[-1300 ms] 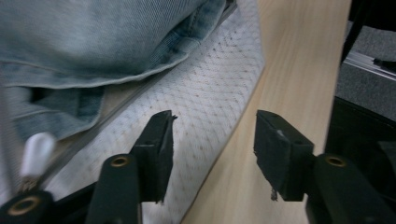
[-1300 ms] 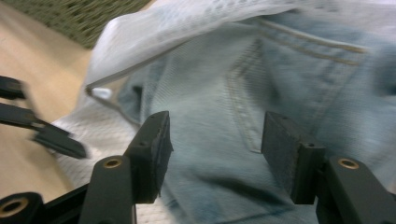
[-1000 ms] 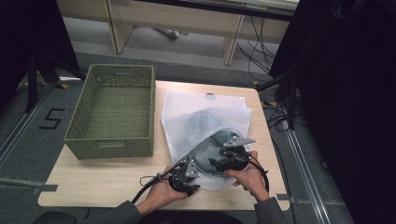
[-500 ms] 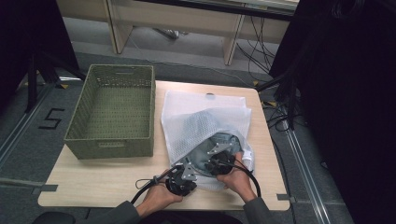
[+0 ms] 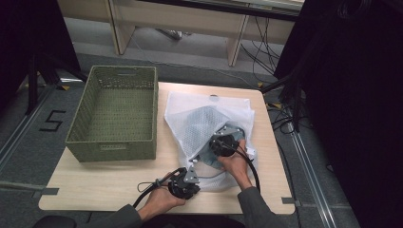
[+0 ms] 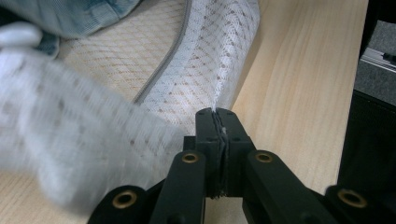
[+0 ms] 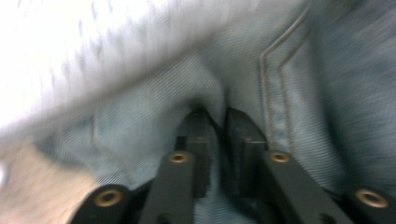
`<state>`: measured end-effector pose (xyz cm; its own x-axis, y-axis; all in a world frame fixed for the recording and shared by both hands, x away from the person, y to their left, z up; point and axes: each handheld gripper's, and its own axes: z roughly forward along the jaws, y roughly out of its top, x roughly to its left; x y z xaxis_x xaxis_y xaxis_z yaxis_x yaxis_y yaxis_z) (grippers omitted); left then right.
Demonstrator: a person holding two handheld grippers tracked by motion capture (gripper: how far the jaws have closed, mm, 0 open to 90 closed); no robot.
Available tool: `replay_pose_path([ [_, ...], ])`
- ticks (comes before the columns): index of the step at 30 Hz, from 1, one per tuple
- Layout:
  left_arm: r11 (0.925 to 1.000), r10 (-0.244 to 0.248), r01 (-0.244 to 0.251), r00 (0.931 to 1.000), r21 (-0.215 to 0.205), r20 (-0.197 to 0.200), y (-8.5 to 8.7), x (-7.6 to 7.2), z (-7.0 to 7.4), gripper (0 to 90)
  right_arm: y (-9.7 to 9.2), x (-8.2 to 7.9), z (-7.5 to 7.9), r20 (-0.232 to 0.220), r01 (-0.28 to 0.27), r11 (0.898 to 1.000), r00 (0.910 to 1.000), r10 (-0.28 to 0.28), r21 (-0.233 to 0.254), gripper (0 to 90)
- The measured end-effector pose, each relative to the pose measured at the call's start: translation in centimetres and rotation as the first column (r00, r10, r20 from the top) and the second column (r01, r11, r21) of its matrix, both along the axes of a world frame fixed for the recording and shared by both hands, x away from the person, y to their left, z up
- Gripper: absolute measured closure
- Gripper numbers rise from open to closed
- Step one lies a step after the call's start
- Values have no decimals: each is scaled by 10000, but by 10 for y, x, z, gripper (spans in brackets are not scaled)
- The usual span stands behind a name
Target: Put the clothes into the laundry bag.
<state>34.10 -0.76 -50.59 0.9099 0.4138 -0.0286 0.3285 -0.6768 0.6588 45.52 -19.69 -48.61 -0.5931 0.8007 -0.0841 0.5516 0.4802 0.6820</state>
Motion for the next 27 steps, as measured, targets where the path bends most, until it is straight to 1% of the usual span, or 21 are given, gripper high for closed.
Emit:
replay_pose_path([
  [1, 10000, -68, 68, 10000, -29, 59, 0, 1, 0, 871, 1, -1, 1, -8, -80, 9999, 10000, 80, 89, 724],
  [2, 10000, 8, -8, 9999, -29, -126, 0, 0, 0, 868, -1, -3, 7, -328, -141, 9997, 9994, 147, 174, 680],
  [3, 9999, -55, 55, 10000, -109, -67, 0, 0, 0, 855, -3, -5, 13, -421, -187, 9990, 9989, 204, 410, 643],
  [4, 9997, -215, 214, 9997, -132, -76, 0, 0, 0, 833, -4, -7, 16, -34, -310, 9960, 9995, 314, 834, 611],
  [5, 9994, -284, 281, 9995, -214, -138, 1, 0, -1, 807, -8, -13, 26, -551, -376, 9947, 9976, 430, 952, 576],
  [7, 9979, -430, 419, 9988, -488, -222, -2, 1, -1, 735, -19, -21, 37, -317, -454, 9943, 9983, 487, 965, 524],
  [8, 9946, -289, 273, 9995, -999, -144, -6, -1, -2, 697, -25, -24, 42, -248, -355, 9934, 9990, 384, 1091, 505],
  [10, 9910, -527, 546, 9984, -1224, 186, -13, -1, 1, 577, -38, -28, 48, 8, -54, 9912, 10000, 53, 1319, 477],
  [11, 9871, -441, 466, 9988, -1529, 199, -20, -2, 0, 509, -44, -29, 50, 92, 22, 9896, 10000, -36, 1436, 465],
  [12, 9878, -731, 771, 9967, -1350, 341, -24, 0, 1, 447, -49, -30, 51, 29, 147, 9897, 9999, -153, 1423, 458],
  [14, 9834, -472, 520, 9984, -1738, 316, -34, 2, -2, 412, -52, -35, 51, -385, 505, 9819, 9983, -442, 1827, 443],
  [15, 9839, -406, 449, 9988, -1732, 283, -38, 5, -3, 401, -57, -33, 49, -22, 256, 9871, 9997, -255, 1582, 433],
  [16, 9863, -358, 374, 9993, -1604, 133, -42, 7, -4, 398, -58, -34, 48, -22, 220, 9886, 9998, -219, 1491, 431],
  [18, 9843, -227, 271, 9994, -1746, 271, -49, 11, -5, 445, -59, -36, 48, -32, 246, 9875, 9997, -244, 1557, 427],
  [20, 9877, -665, 720, 9968, -1387, 445, -51, 17, -5, 528, -60, -37, 50, -300, 345, 9874, 9991, -302, 1547, 425],
  [21, 9872, -430, 468, 9987, -1523, 279, -54, 16, -8, 576, -60, -38, 49, -355, 367, 9869, 9989, -315, 1571, 425],
  [22, 9891, -546, 621, 9968, -1334, 592, -54, 17, -11, 621, -58, -40, 49, -629, 632, 9837, 9966, -533, 1681, 426],
  [24, 9946, -672, 715, 9960, -750, 583, -49, 21, -7, 740, -62, -37, 46, -321, 334, 9865, 9991, -286, 1604, 428],
  [25, 9943, -455, 504, 9975, -941, 533, -49, 20, -7, 795, -62, -37, 45, -178, 328, 9889, 9994, -305, 1452, 430],
  [26, 9942, -801, 844, 9947, -661, 652, -46, 23, -6, 828, -60, -40, 46, -579, 543, 9871, 9973, -461, 1508, 433],
  [27, 9945, -714, 744, 9966, -738, 422, -46, 21, -6, 847, -61, -39, 45, -341, 255, 9908, 9992, -211, 1331, 435],
])
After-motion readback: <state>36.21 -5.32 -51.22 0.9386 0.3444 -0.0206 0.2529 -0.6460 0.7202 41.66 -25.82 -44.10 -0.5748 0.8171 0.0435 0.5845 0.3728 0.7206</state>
